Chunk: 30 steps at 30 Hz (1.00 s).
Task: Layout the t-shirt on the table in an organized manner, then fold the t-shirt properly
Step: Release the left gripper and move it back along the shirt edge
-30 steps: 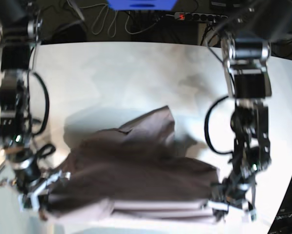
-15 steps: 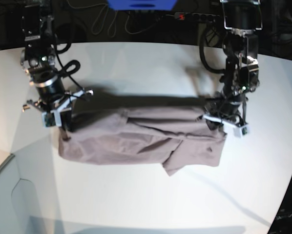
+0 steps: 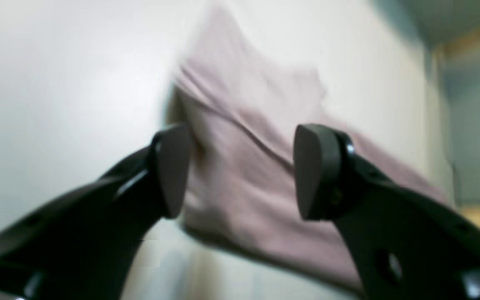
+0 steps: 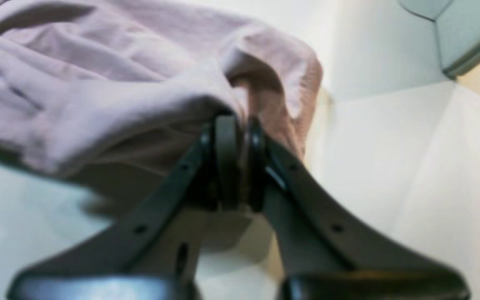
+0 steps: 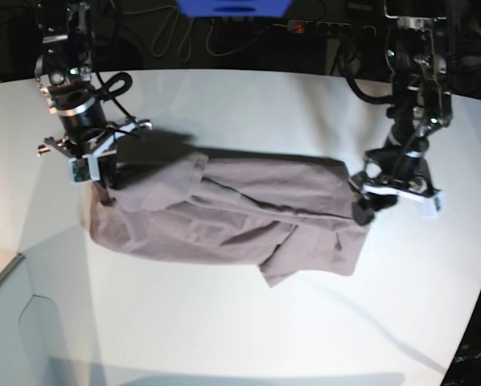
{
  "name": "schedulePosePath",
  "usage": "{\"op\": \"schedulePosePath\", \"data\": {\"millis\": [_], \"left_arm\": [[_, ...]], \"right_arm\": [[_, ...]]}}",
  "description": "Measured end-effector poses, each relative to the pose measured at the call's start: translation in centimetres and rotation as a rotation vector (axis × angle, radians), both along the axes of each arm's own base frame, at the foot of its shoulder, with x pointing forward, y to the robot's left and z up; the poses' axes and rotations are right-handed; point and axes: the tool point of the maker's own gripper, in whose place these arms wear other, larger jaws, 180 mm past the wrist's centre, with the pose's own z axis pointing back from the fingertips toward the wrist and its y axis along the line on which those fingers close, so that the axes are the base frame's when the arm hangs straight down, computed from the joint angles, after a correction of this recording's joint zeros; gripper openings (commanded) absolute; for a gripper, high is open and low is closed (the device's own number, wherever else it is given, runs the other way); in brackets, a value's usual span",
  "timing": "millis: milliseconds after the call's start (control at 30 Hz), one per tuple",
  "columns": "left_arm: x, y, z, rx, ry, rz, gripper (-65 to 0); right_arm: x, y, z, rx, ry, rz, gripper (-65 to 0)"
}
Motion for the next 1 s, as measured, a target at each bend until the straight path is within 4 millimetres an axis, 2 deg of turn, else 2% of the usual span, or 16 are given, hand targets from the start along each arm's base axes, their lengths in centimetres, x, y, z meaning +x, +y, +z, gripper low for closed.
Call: {"op": "schedulePosePath", "data": {"millis": [67, 167, 367, 633, 767, 900, 1000], "left_arm": [[0.9, 1.9, 0.7, 0.018, -0.010, 0.050, -26.9], [2.7, 2.5, 0.5, -0.001, -0.019, 0.072, -26.9], [2.8, 1.7, -3.6, -0.061, 0.089, 0.081, -26.9], [2.6, -0.5, -5.6, -0.085, 0.135, 0.044, -28.1], [2.2, -2.1, -6.7, -0.099, 0.167, 0.011, -38.5], [2.3, -2.1, -6.6, -0.098, 0.162, 0.013, -49.2], [2.4, -2.1, -6.4, -0.099, 0.158, 0.012, -60.1]], "right_arm": [[-0.1, -0.2, -0.1, -0.004, 0.004, -0.001, -65.0], [-0.3, 0.0, -0.2, -0.001, 0.009, 0.000, -65.0], [-0.4, -0.2, -0.3, -0.005, 0.015, 0.000, -65.0], [-0.2, -0.1, -0.1, -0.003, 0.007, 0.001, -65.0], [-0.1, 0.0, -0.1, -0.001, 0.004, 0.001, -65.0], [0.0, 0.0, 0.0, -0.002, 0.002, 0.001, -65.0], [0.0, 0.0, 0.0, -0.001, 0.001, 0.003, -65.0]]}}
